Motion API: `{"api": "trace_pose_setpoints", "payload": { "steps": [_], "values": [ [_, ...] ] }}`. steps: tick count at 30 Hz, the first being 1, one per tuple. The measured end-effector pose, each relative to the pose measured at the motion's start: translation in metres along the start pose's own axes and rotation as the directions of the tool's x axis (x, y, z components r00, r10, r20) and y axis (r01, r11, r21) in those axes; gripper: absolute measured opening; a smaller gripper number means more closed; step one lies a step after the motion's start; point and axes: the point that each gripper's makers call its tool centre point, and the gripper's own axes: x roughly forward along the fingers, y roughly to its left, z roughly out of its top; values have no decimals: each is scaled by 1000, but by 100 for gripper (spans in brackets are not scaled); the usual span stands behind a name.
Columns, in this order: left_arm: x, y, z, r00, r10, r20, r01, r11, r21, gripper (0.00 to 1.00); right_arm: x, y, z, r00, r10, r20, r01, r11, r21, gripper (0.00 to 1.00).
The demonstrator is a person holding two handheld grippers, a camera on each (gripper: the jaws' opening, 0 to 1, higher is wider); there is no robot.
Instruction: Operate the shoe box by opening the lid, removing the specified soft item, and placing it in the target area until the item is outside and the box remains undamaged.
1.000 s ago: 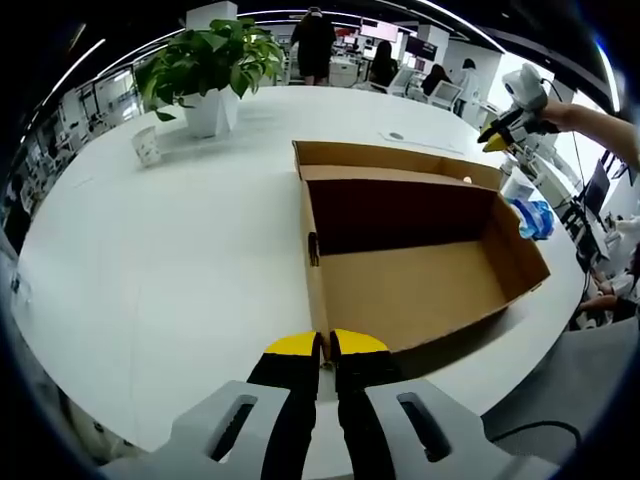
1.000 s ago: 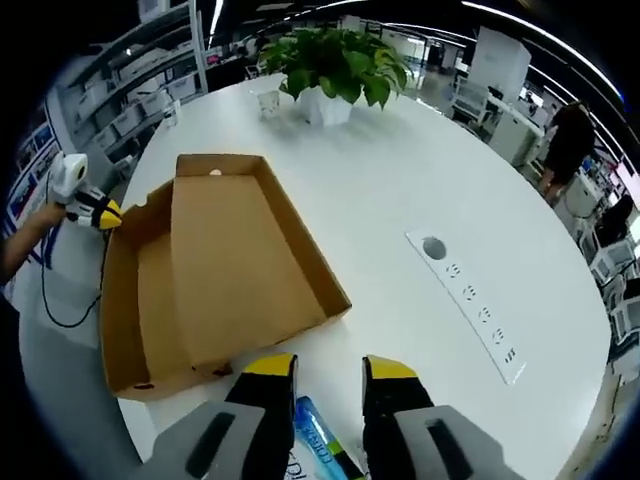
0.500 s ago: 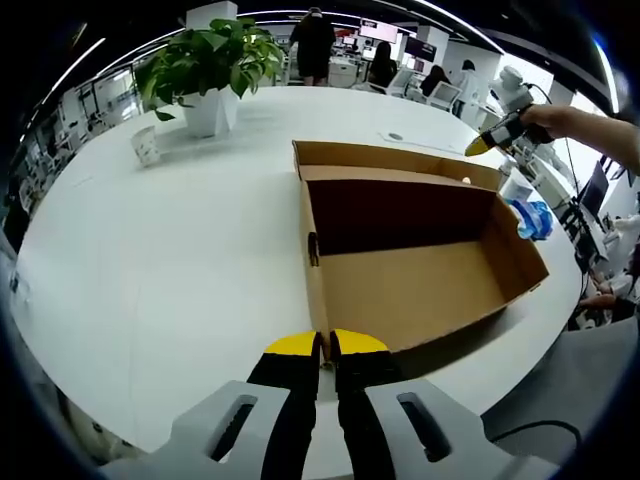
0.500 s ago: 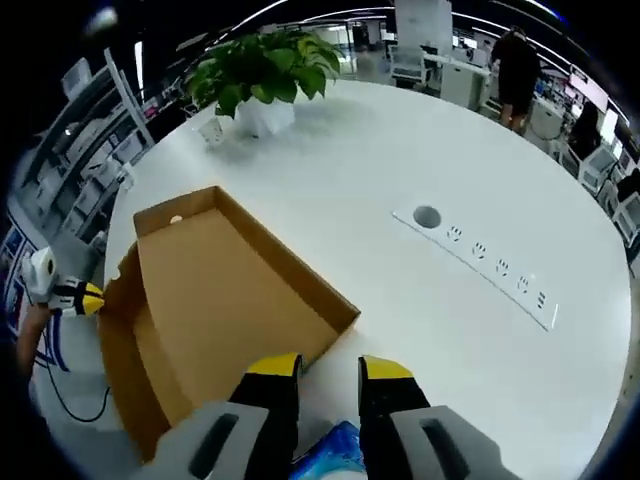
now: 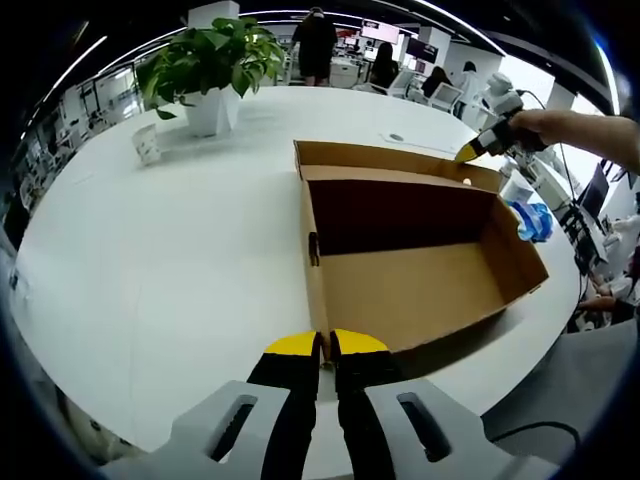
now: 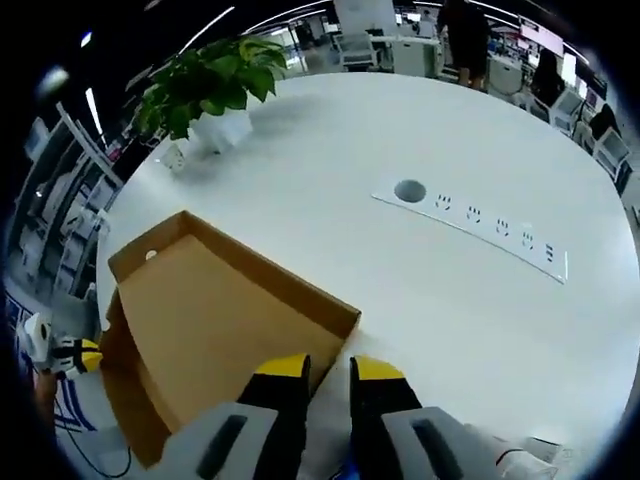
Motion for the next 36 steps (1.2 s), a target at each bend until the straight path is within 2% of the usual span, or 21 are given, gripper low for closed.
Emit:
{"api": "trace_pose_setpoints", "payload": {
  "steps": [4,17,24,36],
  "values": [
    [0,0,0,1000,0,0,0,1000,0,2,3,-2,-2,1000,-15,-15,15,1000,-1,1],
    [0,0,0,1000,-3,6,3,1000,-7,2,-8,1,1,999,-41,8,41,999,14,0],
    [-1,0,0,1000,-5,10,6,1000,-19,2,-16,5,1,998,-51,26,51,998,-25,0],
    [-1,-1,0,1000,-8,11,8,1000,-22,2,-30,10,11,995,-58,86,65,994,-85,0]
  ]
}}
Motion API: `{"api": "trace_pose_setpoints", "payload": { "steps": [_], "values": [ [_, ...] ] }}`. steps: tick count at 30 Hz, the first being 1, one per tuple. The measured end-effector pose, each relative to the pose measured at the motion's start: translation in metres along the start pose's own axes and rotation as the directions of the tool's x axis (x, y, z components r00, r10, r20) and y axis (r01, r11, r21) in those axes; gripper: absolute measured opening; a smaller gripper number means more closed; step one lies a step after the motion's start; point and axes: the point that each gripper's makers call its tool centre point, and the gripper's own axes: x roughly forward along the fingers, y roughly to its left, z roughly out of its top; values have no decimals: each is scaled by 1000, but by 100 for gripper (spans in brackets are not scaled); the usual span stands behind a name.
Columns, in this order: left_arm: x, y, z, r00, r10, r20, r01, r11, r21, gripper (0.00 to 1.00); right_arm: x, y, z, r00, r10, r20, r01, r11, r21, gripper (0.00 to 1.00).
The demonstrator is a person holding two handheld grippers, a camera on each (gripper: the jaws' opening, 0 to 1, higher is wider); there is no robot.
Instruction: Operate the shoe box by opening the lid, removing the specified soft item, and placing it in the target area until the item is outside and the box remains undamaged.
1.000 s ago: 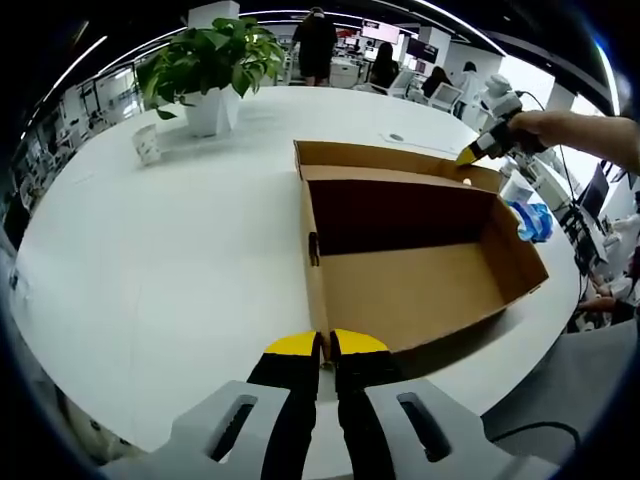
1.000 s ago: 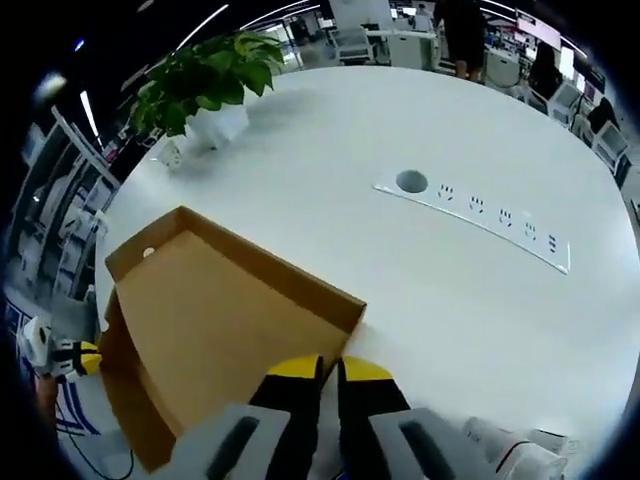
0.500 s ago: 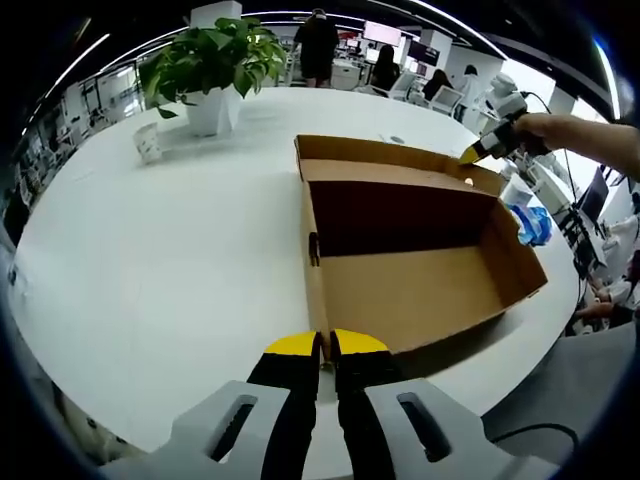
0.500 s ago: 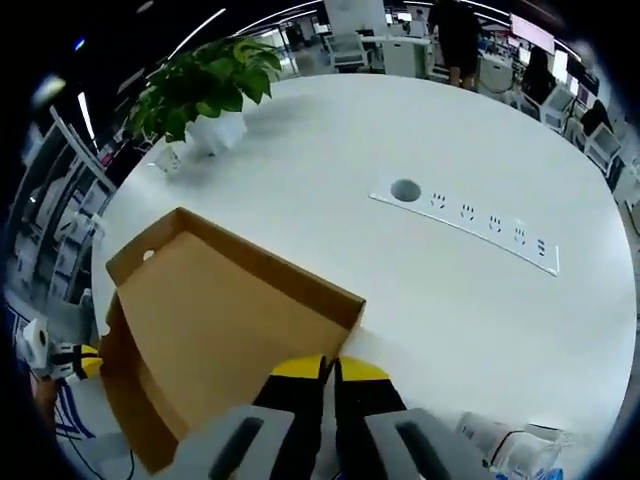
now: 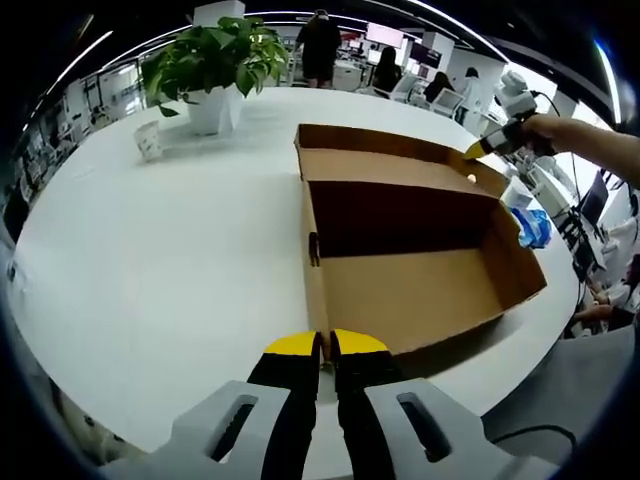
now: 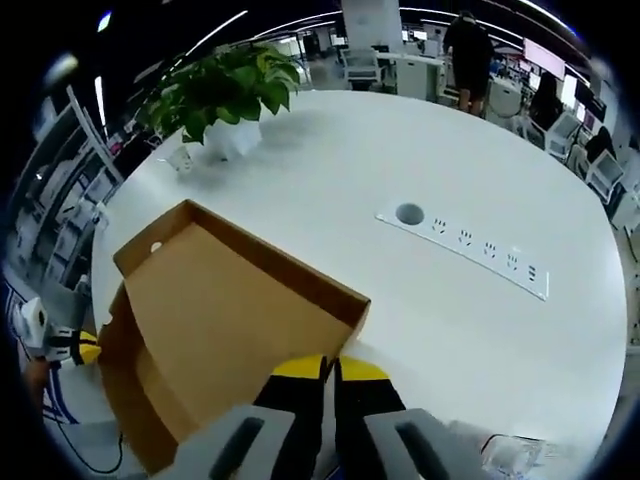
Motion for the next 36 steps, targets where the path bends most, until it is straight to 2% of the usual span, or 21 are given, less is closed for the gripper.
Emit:
{"api": "trace_pose_setpoints", "payload": {
  "steps": [19,36],
  "values": [
    [-1,-1,-1,1000,-9,5,9,1000,-7,2,-26,7,7,994,-4,110,5,1000,-15,0],
    [-1,-1,-2,1000,-9,17,9,1000,-16,2,-51,18,15,976,2,217,7,999,-43,0]
  ]
}}
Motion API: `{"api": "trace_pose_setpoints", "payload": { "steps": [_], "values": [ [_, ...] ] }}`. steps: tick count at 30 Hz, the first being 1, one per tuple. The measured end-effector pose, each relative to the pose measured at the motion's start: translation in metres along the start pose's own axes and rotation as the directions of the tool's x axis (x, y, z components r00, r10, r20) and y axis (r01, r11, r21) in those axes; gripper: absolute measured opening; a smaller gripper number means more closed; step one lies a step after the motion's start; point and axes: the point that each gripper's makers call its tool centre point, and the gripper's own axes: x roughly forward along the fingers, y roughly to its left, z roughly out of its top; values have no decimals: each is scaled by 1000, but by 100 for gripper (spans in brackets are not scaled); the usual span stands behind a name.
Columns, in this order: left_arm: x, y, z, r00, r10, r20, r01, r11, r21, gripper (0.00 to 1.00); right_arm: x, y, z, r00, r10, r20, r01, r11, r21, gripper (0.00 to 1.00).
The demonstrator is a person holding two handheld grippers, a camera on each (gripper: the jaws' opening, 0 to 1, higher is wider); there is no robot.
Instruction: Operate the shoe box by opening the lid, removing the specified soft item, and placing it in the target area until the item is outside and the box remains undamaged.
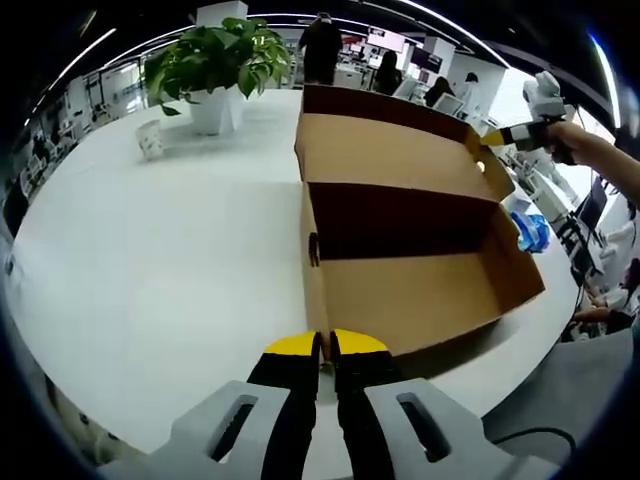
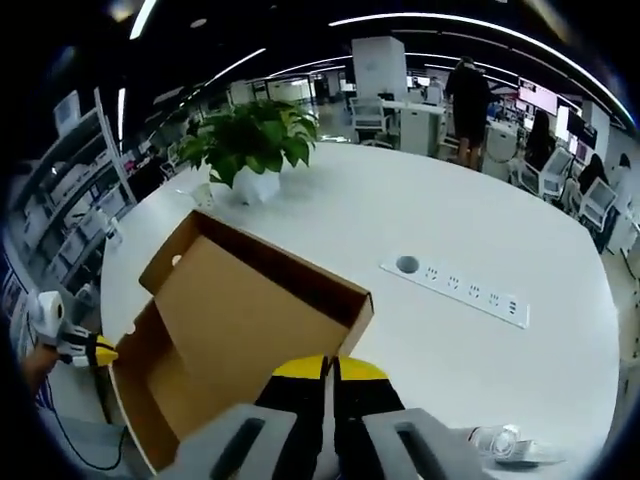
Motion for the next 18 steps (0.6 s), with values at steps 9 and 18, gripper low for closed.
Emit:
{"api": "trace_pose_setpoints", "payload": {
  "steps": [9,18],
  "values": [
    [0,0,0,1000,-3,-1,3,1000,5,2,-13,6,4,999,5,46,-4,1000,-14,0],
    [0,0,0,1000,-3,3,3,1000,3,2,-26,15,5,996,0,93,3,999,-34,0]
  ]
}}
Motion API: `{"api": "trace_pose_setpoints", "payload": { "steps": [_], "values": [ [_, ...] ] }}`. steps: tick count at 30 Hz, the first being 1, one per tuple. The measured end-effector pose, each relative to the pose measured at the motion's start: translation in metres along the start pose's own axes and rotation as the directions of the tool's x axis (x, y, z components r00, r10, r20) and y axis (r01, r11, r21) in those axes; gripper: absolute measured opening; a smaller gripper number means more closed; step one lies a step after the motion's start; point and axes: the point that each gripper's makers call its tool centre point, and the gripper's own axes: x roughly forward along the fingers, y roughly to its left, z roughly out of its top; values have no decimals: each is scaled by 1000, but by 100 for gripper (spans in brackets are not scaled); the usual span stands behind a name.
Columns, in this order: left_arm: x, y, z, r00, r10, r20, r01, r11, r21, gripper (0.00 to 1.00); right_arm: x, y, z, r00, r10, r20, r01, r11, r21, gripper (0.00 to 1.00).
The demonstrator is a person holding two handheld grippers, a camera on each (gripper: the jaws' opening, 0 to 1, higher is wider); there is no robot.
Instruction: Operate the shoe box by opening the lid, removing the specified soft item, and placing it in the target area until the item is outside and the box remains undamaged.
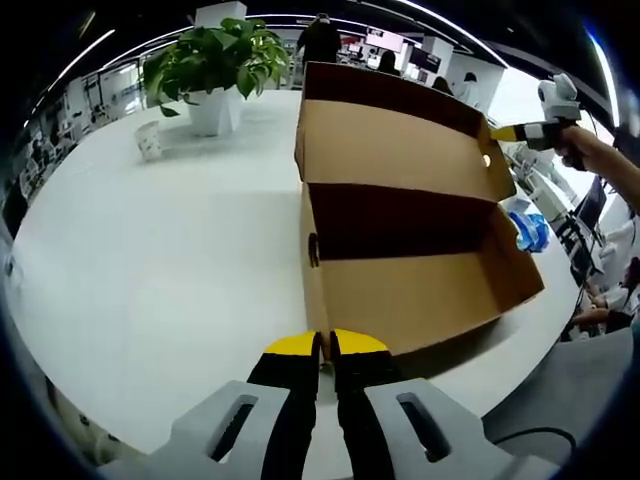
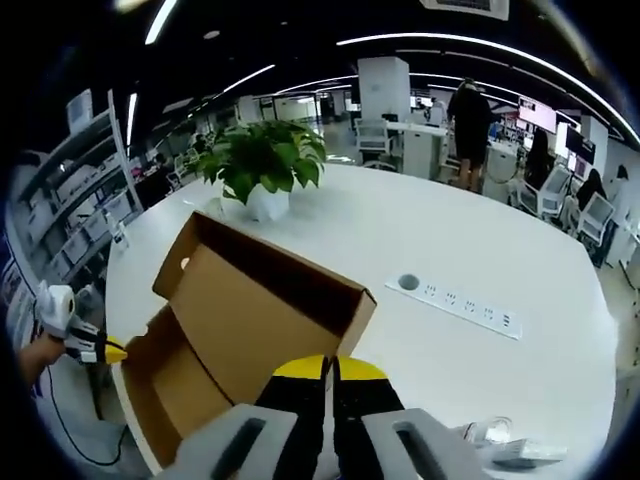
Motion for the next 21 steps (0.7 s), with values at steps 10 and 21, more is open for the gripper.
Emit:
{"api": "trace_pose_setpoints", "payload": {
  "steps": [10,21],
  "values": [
    [0,-1,0,1000,1,2,-1,1000,0,2,-15,10,-1,999,-1,50,3,1000,-28,0],
    [0,0,0,1000,-5,3,5,1000,-1,2,-30,23,-6,996,1,87,3,999,-51,0]
  ]
}}
